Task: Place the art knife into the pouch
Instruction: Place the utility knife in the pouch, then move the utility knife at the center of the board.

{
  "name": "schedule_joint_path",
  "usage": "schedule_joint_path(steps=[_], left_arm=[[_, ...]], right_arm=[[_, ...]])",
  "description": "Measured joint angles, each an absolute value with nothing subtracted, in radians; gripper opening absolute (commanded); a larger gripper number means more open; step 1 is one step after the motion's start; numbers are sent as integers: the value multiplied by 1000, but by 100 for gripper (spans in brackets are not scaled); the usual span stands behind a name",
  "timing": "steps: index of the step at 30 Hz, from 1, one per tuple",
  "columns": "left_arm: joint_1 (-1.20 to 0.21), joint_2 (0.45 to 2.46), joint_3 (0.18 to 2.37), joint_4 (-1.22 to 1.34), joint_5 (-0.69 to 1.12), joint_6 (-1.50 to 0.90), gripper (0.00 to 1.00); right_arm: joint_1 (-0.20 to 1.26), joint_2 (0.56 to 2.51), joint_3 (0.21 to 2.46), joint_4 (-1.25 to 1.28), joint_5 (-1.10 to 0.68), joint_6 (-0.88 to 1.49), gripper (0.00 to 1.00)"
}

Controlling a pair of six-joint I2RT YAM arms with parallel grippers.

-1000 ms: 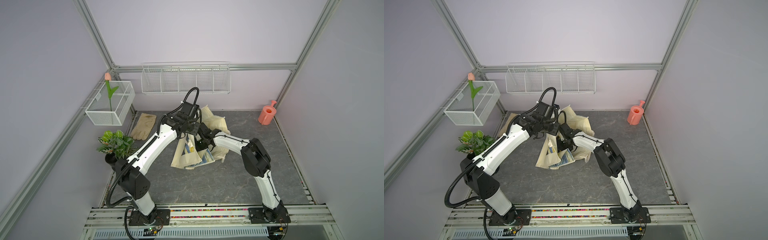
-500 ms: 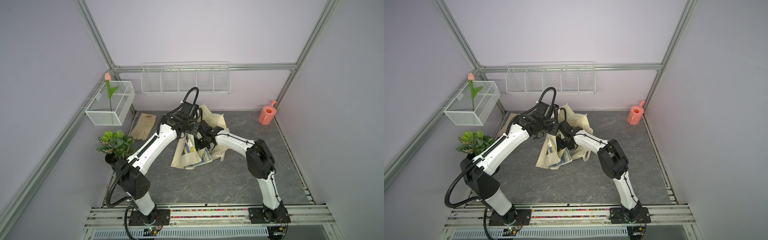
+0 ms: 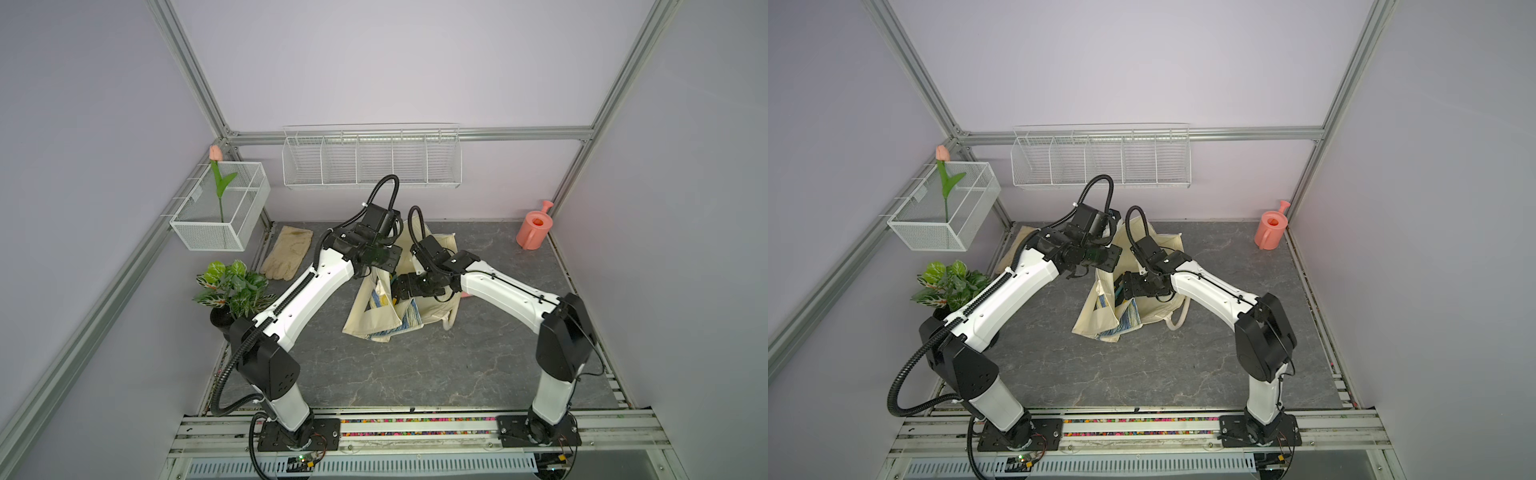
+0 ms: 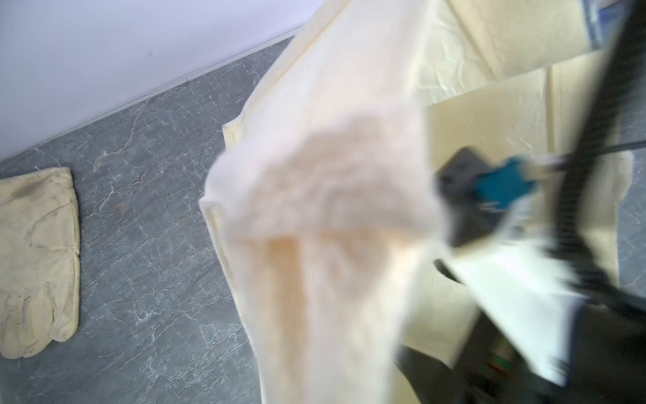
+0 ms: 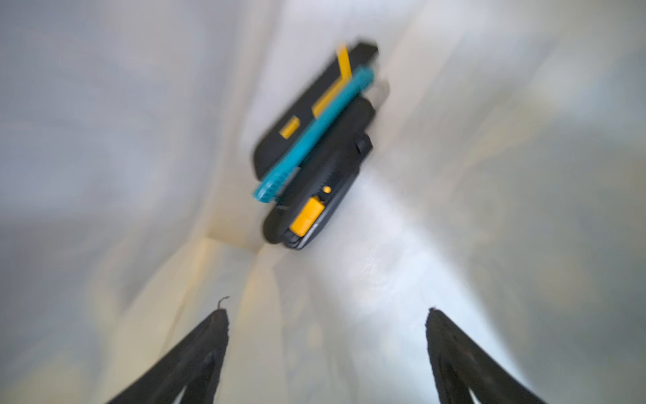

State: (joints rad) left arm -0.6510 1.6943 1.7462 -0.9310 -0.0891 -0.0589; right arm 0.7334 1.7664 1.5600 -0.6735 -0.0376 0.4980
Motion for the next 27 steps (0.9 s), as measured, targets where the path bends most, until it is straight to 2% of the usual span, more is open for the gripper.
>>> schedule_joint_path(steps=[7, 10, 21, 27], left_arm=[[-651, 1696, 1746, -931, -89, -59, 0], [-651, 1697, 1746, -931, -89, -59, 0], [-651, 1698, 1747, -931, -89, -59, 0], [-651, 1698, 1746, -932, -89, -59, 0]], right_arm=[[728, 1600, 1540, -654, -21, 477, 92], [701, 1553, 1502, -669, 1, 466, 95], [391, 1336, 1340, -699, 48, 441, 95], [280, 1394, 1212, -685, 49, 466, 94]])
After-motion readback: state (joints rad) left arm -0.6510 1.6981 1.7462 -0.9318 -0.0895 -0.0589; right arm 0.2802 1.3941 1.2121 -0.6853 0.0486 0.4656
